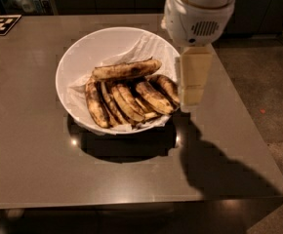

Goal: Pick banana from white bowl

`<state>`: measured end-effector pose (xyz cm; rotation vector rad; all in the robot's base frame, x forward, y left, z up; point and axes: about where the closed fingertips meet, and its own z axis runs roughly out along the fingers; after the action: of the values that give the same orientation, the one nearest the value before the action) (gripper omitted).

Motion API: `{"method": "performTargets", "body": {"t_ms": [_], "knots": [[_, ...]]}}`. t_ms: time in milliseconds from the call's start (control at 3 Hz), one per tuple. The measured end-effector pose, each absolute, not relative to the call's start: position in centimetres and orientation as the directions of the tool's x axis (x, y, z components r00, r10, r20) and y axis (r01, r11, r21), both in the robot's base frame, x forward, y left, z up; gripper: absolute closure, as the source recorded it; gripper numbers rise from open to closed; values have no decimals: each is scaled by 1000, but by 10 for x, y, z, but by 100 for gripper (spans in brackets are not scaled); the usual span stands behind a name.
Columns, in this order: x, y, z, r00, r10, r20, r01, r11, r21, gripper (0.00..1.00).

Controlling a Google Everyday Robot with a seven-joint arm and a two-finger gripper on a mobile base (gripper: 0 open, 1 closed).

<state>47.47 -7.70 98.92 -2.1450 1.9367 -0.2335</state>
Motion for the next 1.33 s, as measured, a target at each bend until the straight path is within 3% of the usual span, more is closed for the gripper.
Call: {"method": "performTargets", "body": {"t_ms": [667, 1333], "knots": [[477, -73, 993, 112, -992, -51, -949, -92, -303, 0], [501, -34, 990, 238, -970, -48, -938, -217, -269, 19]]}}
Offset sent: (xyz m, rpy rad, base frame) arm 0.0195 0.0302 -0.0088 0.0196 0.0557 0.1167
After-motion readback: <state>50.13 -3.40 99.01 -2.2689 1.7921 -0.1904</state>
